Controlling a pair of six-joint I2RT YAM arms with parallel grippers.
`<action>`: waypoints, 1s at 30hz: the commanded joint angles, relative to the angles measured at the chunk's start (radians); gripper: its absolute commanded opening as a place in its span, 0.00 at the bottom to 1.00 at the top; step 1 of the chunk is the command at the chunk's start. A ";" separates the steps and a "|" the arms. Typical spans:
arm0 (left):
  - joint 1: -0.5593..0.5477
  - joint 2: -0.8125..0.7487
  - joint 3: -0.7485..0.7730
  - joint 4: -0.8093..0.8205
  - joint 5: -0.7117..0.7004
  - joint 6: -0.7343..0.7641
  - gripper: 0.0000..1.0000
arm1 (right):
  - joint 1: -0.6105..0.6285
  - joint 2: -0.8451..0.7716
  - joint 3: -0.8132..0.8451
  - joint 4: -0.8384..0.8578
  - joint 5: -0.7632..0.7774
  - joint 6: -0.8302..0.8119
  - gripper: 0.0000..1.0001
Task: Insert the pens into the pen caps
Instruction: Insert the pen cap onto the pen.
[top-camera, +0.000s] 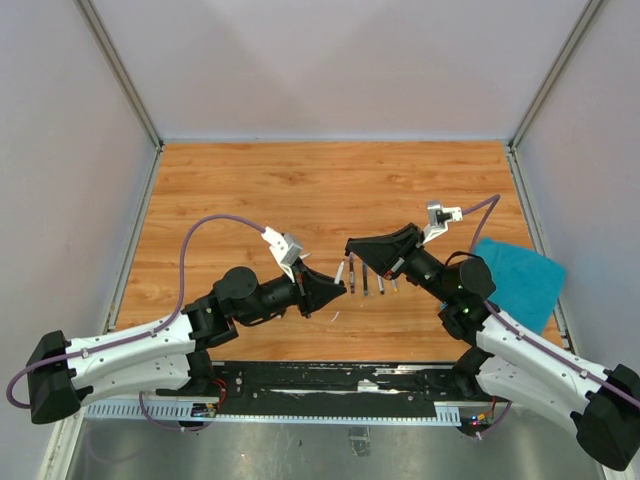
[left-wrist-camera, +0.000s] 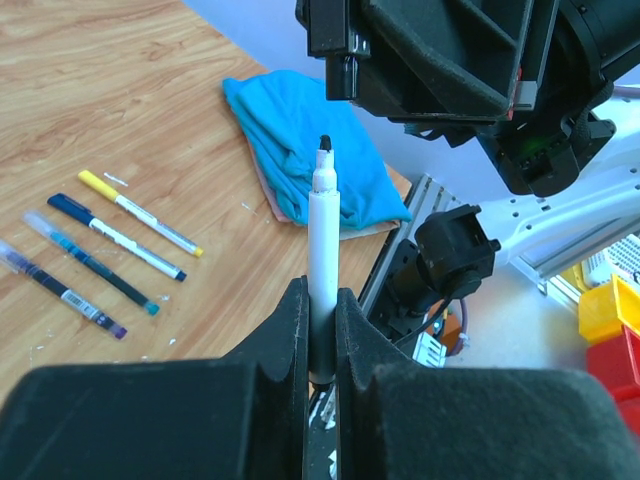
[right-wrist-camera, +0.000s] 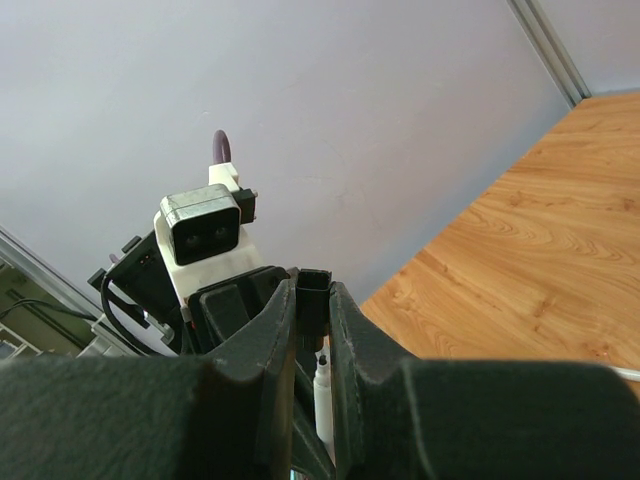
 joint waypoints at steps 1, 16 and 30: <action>-0.011 -0.014 -0.009 0.038 0.000 0.013 0.01 | -0.006 -0.002 0.034 0.000 -0.026 0.003 0.01; -0.011 -0.024 -0.014 0.034 -0.010 0.008 0.00 | -0.007 0.030 0.034 0.023 -0.065 0.033 0.01; -0.011 -0.027 -0.015 0.031 -0.020 0.007 0.01 | -0.008 0.038 0.030 0.023 -0.096 0.048 0.01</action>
